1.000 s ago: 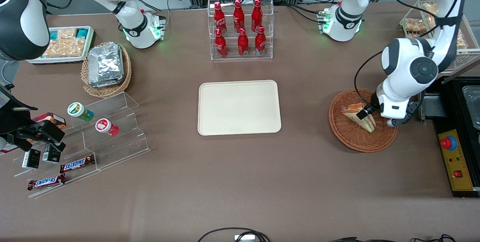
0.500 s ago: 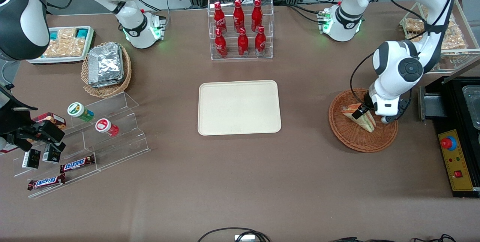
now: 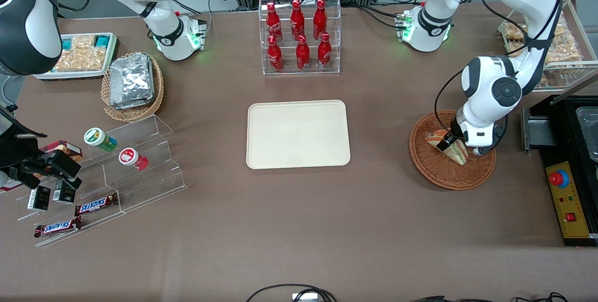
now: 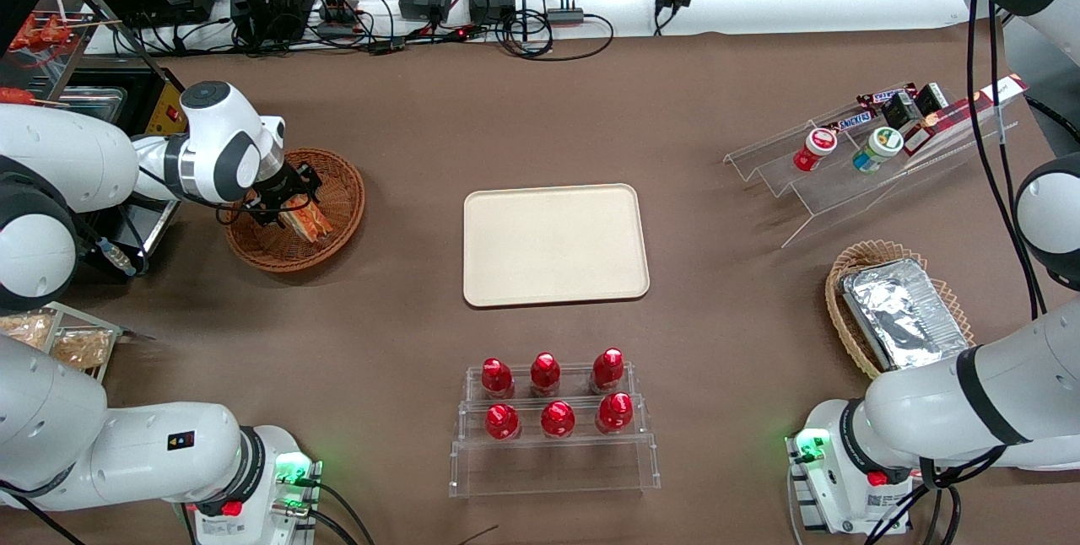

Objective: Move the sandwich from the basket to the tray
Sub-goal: 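Close the left gripper on the sandwich and lift it from the basket, then carry the held sandwich over to the cream tray and lower it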

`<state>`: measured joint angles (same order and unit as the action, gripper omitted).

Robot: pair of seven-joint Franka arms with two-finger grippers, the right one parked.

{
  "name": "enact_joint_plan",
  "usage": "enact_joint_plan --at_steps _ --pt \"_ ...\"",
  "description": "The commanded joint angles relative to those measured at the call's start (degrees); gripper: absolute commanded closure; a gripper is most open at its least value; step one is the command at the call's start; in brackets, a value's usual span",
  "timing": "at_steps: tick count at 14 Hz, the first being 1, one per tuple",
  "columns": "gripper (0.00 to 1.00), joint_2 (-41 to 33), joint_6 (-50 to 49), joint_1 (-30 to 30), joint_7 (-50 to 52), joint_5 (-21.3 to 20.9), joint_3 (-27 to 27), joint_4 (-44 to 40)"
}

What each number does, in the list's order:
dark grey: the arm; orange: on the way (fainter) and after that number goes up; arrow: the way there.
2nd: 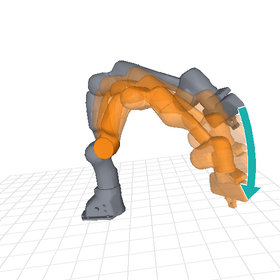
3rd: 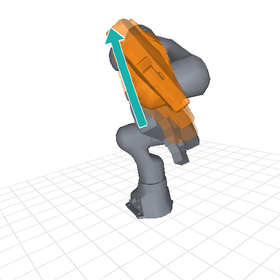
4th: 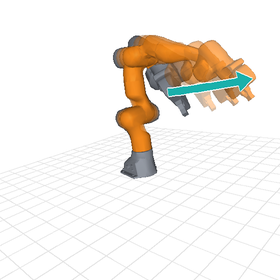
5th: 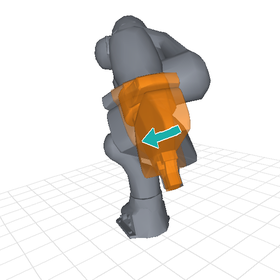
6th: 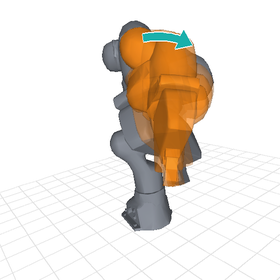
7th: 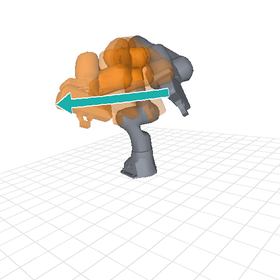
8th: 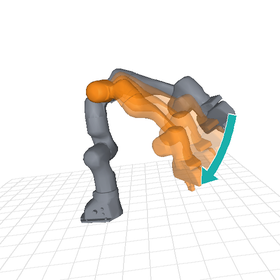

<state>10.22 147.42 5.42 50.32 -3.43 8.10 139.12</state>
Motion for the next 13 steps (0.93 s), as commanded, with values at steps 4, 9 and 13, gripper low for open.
enact_joint_plan --at_steps 4,9,13 --pt "1.0 0.2 0.9 -0.1 2.0 -0.9 -0.1 -0.5" --pt "1.0 -4.1 -10.9 -0.7 1.2 -2.3 0.3 -6.6" --pt "1.0 -5.0 -27.3 -1.6 -2.5 -3.4 4.7 -18.8"
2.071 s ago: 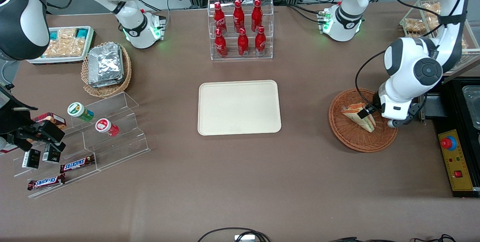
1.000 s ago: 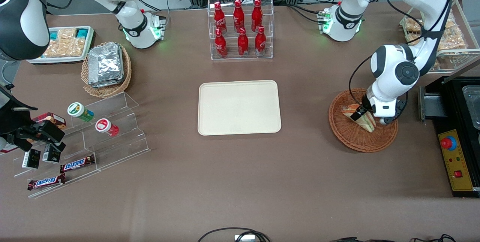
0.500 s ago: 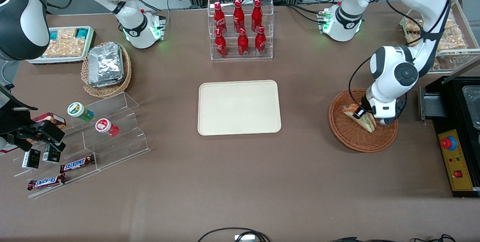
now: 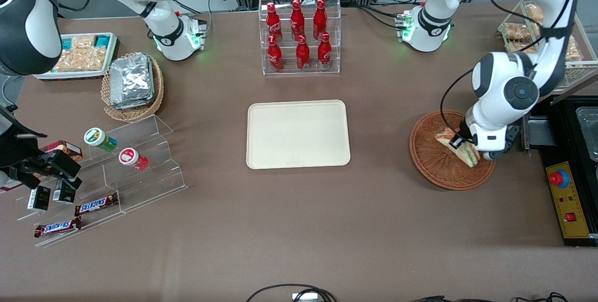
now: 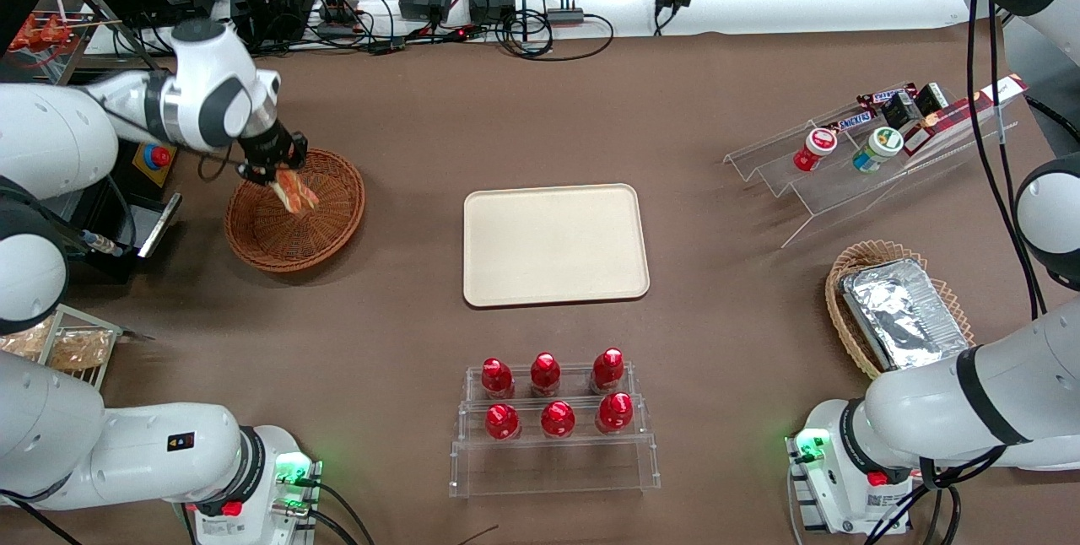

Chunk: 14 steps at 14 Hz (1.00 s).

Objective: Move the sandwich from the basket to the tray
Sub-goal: 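Carry the held sandwich over to the cream tray and lower it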

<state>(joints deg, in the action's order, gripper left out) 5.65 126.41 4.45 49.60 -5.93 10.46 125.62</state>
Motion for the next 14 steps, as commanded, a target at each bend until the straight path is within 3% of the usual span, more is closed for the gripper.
enact_joint_plan --at_steps 1,9,14 --pt "1.0 -0.5 -8.7 -0.7 -3.2 -0.9 4.0 -7.5" --pt "1.0 0.9 -9.9 -0.9 -5.6 -2.2 22.4 -11.8" --pt "1.0 5.3 -6.0 -9.3 -4.6 -6.8 24.9 -11.7"
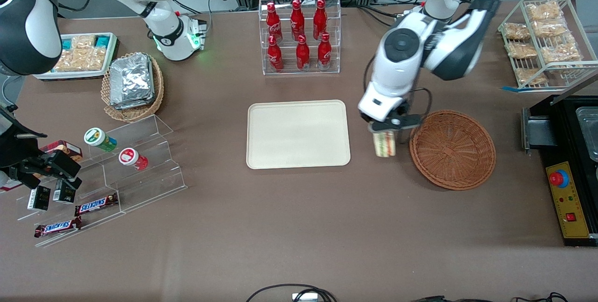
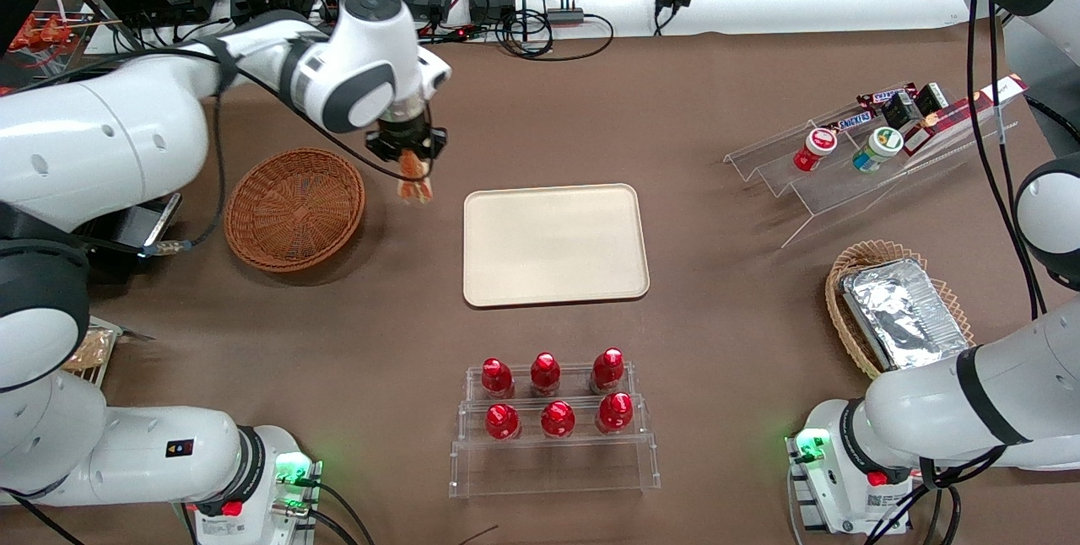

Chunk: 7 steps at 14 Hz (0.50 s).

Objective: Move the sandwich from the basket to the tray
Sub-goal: 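Carry the held sandwich over to the cream tray and lower it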

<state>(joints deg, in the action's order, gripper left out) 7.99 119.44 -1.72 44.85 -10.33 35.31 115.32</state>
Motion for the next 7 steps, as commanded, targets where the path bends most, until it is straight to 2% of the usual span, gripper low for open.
enact_joint_plan --at_steps 1,7 --pt "1.0 4.2 1.1 -4.5 0.4 -3.6 0.0 -1.5" --pt "1.0 11.6 5.3 -10.5 3.1 -4.4 0.0 -1.8"
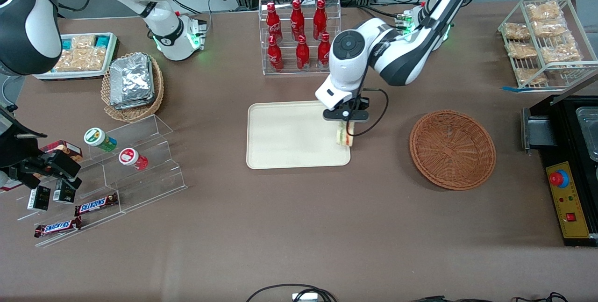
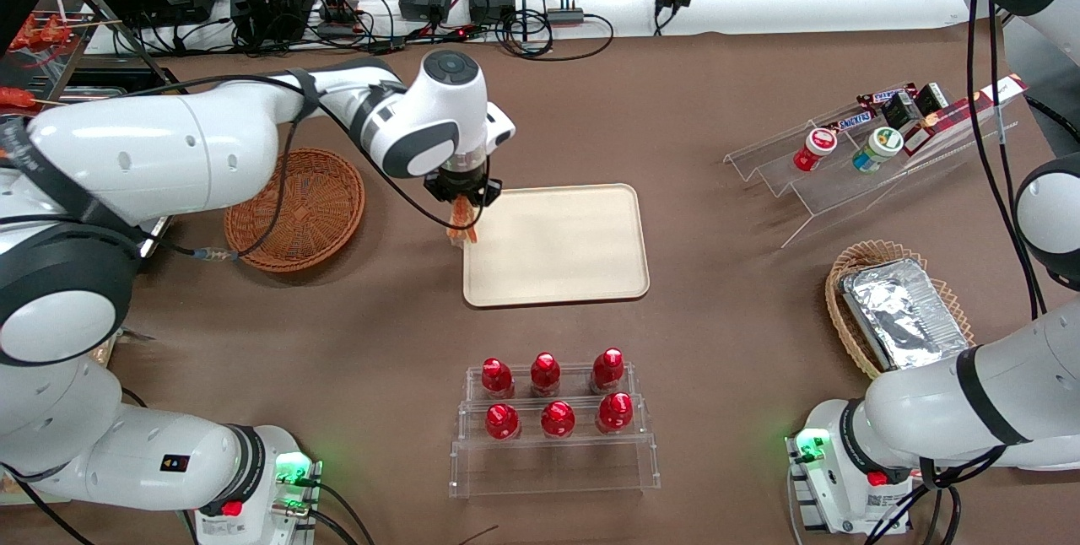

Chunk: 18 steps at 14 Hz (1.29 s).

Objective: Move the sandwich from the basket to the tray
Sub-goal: 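Carry the held sandwich over to the cream tray and lower it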

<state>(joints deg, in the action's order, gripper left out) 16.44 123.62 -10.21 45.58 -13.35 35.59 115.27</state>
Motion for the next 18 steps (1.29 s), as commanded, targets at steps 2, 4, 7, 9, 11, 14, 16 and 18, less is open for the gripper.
enact_joint_plan --at_steps 2,4,7,9,11,14,16,18 --pt "1.0 5.8 3.2 -2.6 6.0 -2.8 -0.3 -1.9" --pt "1.0 8.1 3.7 -4.5 9.9 -6.0 -0.3 -1.9" --pt "1.0 12.5 5.8 -5.4 15.5 -10.3 -0.3 -1.9" --pt "1.0 14.5 6.0 -5.5 17.4 -12.4 -0.4 -1.9" --pt "0.97 15.5 6.0 -6.7 18.4 -13.0 -0.4 -2.0" --pt "0.29 15.8 5.9 -6.7 18.2 -13.7 -0.5 -1.9" --pt "0.01 15.4 5.8 -6.7 18.2 -13.7 -0.4 -2.0" --pt "0.01 14.9 4.7 -6.6 18.6 -13.6 -0.4 -3.8"
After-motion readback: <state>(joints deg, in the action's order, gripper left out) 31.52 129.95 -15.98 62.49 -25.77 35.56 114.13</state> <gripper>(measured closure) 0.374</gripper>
